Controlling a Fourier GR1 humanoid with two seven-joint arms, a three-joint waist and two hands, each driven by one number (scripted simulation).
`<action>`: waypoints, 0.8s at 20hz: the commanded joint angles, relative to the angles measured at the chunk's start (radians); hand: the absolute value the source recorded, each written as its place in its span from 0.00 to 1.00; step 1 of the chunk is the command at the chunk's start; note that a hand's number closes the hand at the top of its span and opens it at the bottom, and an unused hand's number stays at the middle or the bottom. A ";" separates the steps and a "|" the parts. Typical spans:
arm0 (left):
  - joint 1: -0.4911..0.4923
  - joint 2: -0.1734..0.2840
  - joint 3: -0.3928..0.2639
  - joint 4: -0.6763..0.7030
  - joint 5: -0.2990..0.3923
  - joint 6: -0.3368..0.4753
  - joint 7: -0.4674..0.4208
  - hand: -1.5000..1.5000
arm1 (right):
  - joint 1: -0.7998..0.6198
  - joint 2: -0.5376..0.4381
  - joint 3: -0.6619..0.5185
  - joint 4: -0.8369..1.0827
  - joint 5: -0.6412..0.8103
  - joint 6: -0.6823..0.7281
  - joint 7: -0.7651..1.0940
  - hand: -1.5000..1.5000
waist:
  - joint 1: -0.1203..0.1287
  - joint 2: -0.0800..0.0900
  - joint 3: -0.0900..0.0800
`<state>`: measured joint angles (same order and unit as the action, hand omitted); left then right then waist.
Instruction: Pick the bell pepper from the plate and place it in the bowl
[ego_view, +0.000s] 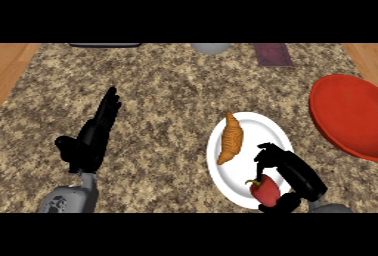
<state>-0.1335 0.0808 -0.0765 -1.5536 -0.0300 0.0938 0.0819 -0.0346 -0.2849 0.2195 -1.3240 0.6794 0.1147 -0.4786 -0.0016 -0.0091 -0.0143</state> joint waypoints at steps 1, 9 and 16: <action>-0.017 -0.002 -0.007 -0.053 -0.007 0.003 0.065 0.50 | 0.070 0.026 0.032 -0.008 0.004 -0.010 -0.055 1.00 | 0.000 0.008 0.015; 0.008 -0.001 0.022 0.003 0.004 0.002 0.006 0.50 | 0.085 0.213 -0.178 -0.147 -0.210 -0.044 0.281 1.00 | -0.026 0.006 0.012; -0.015 0.036 0.065 0.003 0.041 -0.040 0.007 0.50 | 0.117 0.256 -0.118 -0.565 -0.164 -0.135 0.420 1.00 | -0.016 0.004 0.013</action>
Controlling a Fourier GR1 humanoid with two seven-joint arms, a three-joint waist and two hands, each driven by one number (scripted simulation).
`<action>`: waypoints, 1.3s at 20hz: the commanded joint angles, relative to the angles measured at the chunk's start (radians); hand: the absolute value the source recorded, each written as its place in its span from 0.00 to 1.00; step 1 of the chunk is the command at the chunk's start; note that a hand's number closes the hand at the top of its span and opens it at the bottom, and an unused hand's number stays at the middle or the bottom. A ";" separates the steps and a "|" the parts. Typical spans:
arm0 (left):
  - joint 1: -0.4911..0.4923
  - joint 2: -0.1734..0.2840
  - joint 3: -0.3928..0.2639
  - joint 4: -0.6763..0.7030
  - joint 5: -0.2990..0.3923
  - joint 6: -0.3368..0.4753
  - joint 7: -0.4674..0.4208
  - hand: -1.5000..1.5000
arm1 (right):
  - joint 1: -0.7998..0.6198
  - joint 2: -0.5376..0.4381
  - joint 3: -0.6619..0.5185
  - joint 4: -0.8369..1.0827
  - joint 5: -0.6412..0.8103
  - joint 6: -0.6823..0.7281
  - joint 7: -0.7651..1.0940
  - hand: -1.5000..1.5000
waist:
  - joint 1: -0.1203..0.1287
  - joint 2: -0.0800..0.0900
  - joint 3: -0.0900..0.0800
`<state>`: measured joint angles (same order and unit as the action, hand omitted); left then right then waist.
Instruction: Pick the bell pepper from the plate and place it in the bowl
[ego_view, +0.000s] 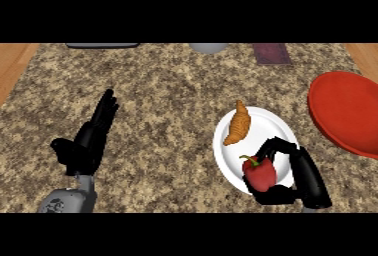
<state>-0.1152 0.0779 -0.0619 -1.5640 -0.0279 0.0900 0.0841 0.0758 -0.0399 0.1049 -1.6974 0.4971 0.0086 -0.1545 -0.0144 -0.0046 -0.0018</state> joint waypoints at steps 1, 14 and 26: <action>0.025 -0.003 -0.002 0.013 -0.007 0.000 -0.026 0.50 | 0.089 0.008 0.022 -0.268 0.042 -0.053 0.062 1.00 | -0.007 -0.002 0.000; 0.024 -0.016 -0.020 0.000 -0.011 -0.024 -0.020 0.50 | -0.298 -0.062 -0.075 -0.595 0.230 0.173 0.740 1.00 | 0.018 0.004 0.001; 0.027 0.002 0.015 -0.010 0.006 -0.049 -0.030 0.50 | -0.640 -0.241 -0.354 -0.213 0.110 0.209 0.765 1.00 | 0.024 0.006 0.002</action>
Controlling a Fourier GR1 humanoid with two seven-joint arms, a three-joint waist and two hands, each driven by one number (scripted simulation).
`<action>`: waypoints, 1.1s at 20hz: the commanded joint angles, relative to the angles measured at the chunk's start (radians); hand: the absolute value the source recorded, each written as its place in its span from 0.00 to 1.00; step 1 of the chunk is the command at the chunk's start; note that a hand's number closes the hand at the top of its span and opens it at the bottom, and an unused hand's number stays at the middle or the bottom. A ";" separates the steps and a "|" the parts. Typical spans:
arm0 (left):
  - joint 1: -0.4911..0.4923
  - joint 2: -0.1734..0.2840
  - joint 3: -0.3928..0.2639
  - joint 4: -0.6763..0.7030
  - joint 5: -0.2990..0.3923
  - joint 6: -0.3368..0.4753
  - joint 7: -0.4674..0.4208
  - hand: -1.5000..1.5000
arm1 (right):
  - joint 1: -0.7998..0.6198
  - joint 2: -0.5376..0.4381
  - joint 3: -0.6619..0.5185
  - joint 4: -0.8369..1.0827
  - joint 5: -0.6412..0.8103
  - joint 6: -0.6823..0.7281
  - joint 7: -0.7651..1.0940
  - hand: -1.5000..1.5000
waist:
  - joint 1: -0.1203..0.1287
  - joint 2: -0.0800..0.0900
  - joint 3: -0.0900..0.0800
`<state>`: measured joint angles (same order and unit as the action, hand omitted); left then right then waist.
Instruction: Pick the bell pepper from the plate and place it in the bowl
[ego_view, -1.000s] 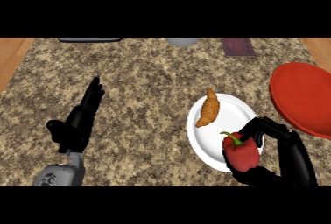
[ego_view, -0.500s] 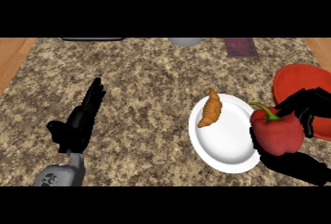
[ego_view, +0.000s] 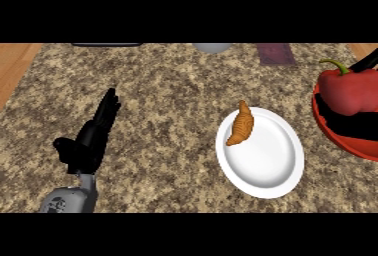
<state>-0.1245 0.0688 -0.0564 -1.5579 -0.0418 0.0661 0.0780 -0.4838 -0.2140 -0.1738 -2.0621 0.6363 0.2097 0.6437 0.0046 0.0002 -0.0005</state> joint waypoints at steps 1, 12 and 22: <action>-0.020 0.012 0.021 0.032 0.006 -0.012 -0.021 0.50 | -0.105 -0.108 -0.046 0.162 0.044 0.028 -0.004 1.00 | 0.003 0.003 0.000; -0.038 -0.012 0.011 0.040 -0.002 -0.005 -0.012 0.50 | -0.043 -0.280 -0.136 0.579 0.168 -0.115 -0.303 1.00 | 0.007 0.005 0.001; -0.043 -0.007 0.009 -0.028 -0.012 -0.002 0.066 0.50 | -0.067 -0.333 -0.208 1.052 0.182 -0.361 -0.605 1.00 | 0.007 0.003 0.001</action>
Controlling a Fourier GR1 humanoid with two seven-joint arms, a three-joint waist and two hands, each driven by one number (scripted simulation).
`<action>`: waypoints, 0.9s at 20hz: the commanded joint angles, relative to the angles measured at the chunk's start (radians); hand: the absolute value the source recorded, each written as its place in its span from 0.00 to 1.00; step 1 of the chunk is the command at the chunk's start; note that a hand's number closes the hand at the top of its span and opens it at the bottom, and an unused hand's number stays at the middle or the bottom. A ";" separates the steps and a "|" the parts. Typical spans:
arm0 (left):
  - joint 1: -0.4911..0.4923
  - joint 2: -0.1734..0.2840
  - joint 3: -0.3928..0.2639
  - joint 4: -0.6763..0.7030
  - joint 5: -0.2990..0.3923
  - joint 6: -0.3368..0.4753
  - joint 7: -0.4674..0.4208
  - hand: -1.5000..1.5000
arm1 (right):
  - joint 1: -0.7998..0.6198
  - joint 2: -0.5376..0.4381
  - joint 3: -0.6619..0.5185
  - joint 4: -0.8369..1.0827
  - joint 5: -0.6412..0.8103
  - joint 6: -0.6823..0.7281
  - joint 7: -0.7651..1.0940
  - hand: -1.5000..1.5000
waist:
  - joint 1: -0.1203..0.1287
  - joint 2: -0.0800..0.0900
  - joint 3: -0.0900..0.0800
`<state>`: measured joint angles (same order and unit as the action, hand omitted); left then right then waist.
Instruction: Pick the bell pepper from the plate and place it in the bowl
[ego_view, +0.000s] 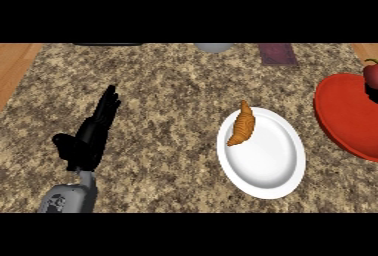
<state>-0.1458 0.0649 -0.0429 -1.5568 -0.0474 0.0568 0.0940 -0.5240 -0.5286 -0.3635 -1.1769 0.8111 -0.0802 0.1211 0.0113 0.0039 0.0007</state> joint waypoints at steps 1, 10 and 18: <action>0.027 -0.023 -0.039 -0.029 -0.024 0.007 -0.010 0.50 | -0.062 -0.044 -0.041 0.280 -0.006 -0.076 -0.133 1.00 | 0.011 0.003 0.001; 0.011 -0.011 -0.012 -0.026 -0.011 0.002 0.013 0.50 | -0.072 -0.037 -0.107 0.517 -0.174 0.096 -0.311 0.00 | 0.008 0.001 0.001; 0.015 -0.025 -0.018 0.045 -0.029 0.003 -0.042 0.50 | -0.120 -0.061 -0.220 0.571 -0.314 0.044 -0.541 0.00 | 0.002 0.001 0.001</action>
<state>-0.1394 0.0505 -0.0473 -1.5246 -0.0592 0.0523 0.0687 -0.6153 -0.5915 -0.5355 -0.6339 0.5548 0.0011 -0.3384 0.0123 0.0049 0.0016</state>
